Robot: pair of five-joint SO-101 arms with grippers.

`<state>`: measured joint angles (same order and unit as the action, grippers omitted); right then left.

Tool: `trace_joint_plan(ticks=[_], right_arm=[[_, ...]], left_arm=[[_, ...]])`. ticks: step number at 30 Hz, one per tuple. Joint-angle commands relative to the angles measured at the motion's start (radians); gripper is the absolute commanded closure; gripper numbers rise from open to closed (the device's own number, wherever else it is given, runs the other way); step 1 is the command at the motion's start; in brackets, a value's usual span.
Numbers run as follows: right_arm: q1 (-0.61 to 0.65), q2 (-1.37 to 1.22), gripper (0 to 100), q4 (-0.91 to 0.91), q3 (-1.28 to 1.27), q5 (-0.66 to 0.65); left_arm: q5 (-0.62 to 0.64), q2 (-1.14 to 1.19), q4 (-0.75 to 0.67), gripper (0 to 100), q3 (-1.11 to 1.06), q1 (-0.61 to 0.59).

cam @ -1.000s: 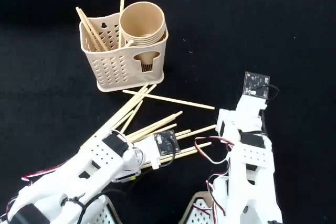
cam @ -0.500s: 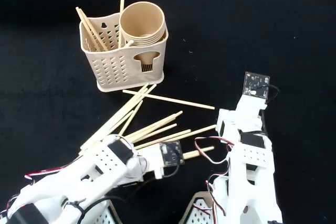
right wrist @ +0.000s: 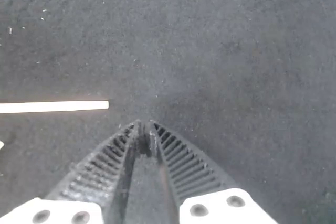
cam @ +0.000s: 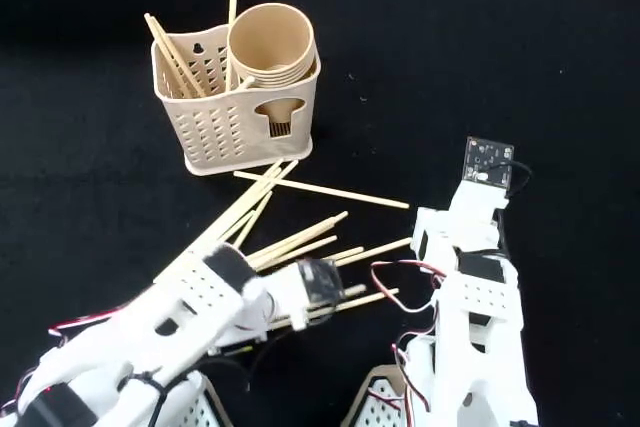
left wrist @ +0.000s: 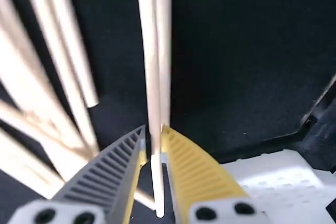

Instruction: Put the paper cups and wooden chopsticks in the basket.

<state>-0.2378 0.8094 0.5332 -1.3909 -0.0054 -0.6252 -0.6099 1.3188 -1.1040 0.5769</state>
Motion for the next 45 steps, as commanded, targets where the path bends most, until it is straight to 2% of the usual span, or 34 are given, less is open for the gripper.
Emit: trace_joint_plan(ticks=[1, 5, 9, 16, 20, 26, 36, 45], right_arm=[[0.012, 0.013, 98.4, -0.021, 0.005, 0.000], [0.012, 0.013, 98.4, -0.021, 0.005, 0.000], [0.012, 0.013, 98.4, -0.021, 0.005, 0.000], [0.012, 0.013, 98.4, -0.021, 0.005, 0.000], [0.012, 0.013, 98.4, -0.021, 0.005, 0.000], [0.012, 0.013, 98.4, -0.021, 0.005, 0.000], [0.012, 0.013, 98.4, -0.021, 0.005, 0.000], [0.012, 0.013, 98.4, -0.021, 0.005, 0.000]], left_arm=[[-0.049, -0.011, 0.021, 96, 0.051, -0.068], [-0.052, -0.011, 0.009, 96, 0.045, -0.073], [0.014, -0.011, -0.100, 96, 0.048, -0.071], [0.166, -0.002, -0.236, 96, 0.044, 0.091], [0.187, 0.000, -0.288, 93, 0.044, 0.102], [0.187, 0.000, -0.285, 78, 0.015, 0.104], [0.180, -0.008, -0.287, 79, -0.131, 0.102], [0.180, -0.003, -0.293, 79, -0.130, 0.064]])
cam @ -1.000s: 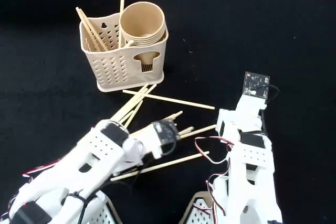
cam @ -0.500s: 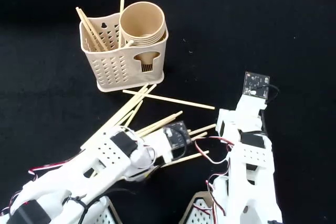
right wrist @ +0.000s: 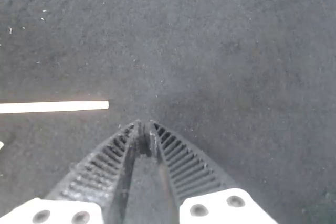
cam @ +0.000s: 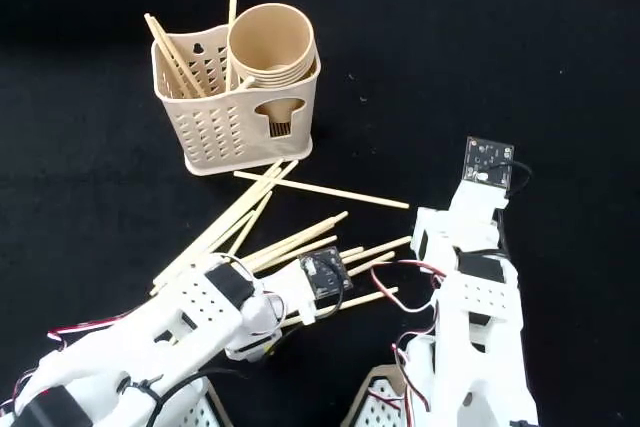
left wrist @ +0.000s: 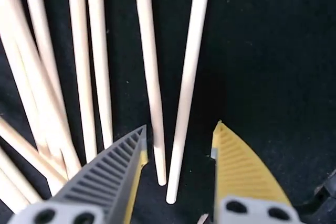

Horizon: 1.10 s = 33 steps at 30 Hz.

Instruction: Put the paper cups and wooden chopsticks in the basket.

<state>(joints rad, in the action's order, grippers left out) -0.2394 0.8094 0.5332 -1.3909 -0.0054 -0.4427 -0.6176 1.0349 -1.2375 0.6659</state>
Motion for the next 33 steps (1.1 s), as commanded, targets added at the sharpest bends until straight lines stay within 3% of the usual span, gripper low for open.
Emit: trace_joint_plan(ticks=[1, 28, 33], right_arm=[[0.014, 0.013, 98.4, -0.021, 0.005, 0.000], [0.014, 0.013, 98.4, -0.021, 0.004, 0.000], [0.014, 0.013, 98.4, -0.021, 0.004, 0.000]], left_arm=[[-0.003, 0.005, -0.009, 79, 0.005, -0.035], [0.005, 0.009, -0.043, 79, 0.064, -0.041], [0.005, 0.009, -0.043, 91, 0.058, -0.041]])
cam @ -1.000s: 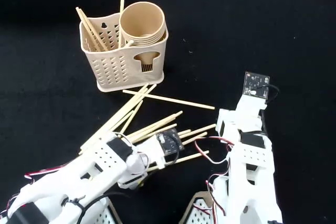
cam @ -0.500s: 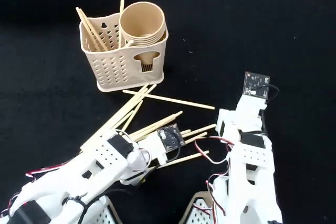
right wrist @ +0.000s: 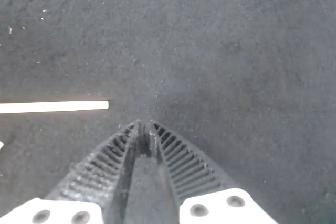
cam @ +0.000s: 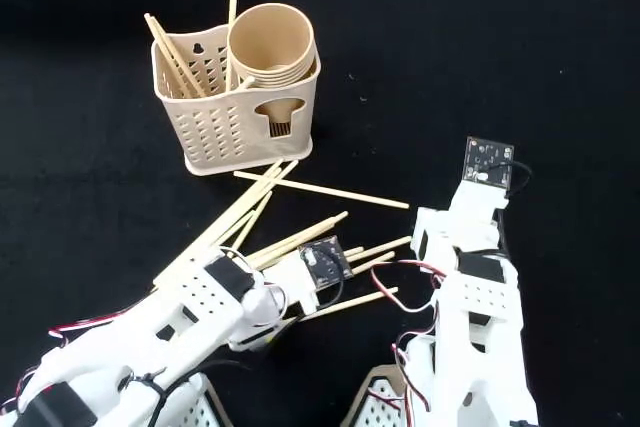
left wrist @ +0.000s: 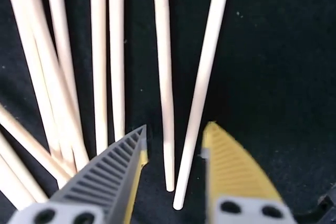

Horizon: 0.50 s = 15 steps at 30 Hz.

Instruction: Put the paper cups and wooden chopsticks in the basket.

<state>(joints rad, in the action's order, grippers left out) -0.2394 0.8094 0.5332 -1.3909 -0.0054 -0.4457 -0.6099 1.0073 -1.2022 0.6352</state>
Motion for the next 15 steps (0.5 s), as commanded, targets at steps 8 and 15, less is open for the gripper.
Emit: trace_joint_plan(ticks=[8, 15], right_arm=[[0.014, 0.013, 98.4, -0.021, 0.004, 0.000], [0.014, 0.013, 98.4, -0.021, 0.004, 0.000]], left_arm=[[0.003, 0.002, -0.015, 92, 0.007, -0.007], [0.003, 0.002, -0.015, 90, -0.041, 0.081]])
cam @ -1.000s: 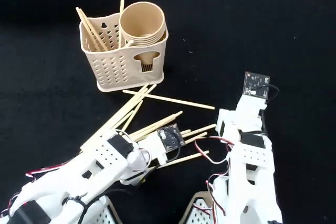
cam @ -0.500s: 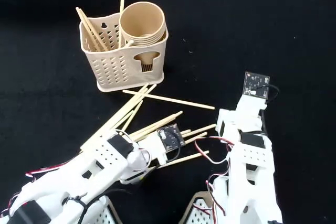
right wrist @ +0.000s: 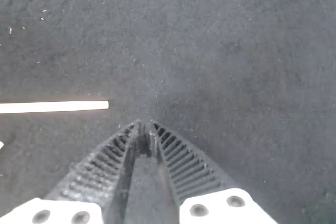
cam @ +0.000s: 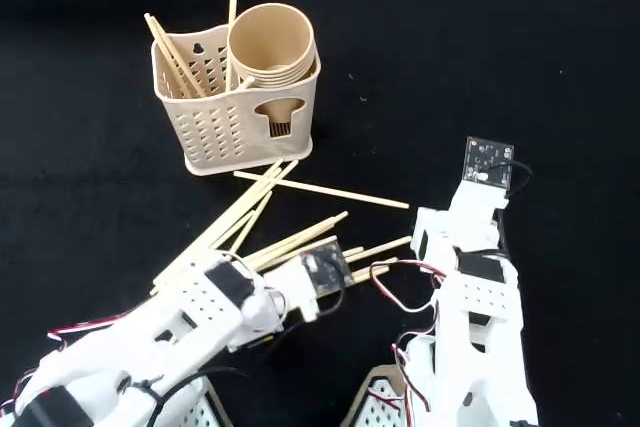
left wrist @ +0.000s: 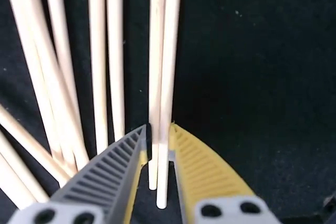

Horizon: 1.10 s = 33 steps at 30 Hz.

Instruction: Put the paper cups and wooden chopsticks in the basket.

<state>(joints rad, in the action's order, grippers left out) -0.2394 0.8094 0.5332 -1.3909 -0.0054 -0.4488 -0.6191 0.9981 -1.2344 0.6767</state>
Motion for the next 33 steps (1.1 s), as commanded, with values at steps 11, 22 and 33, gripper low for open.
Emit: trace_joint_plan(ticks=[11, 22, 33], right_arm=[[0.014, 0.013, 98.4, -0.021, 0.004, 0.000], [0.014, 0.013, 98.4, -0.021, 0.004, 0.000], [0.014, 0.013, 98.4, -0.021, 0.004, 0.000]], left_arm=[[0.006, 0.011, -0.003, 89, -0.005, 0.039], [0.006, 0.012, 0.003, 89, -0.001, 0.039], [0.005, 0.012, 0.041, 87, -0.001, 0.039]])
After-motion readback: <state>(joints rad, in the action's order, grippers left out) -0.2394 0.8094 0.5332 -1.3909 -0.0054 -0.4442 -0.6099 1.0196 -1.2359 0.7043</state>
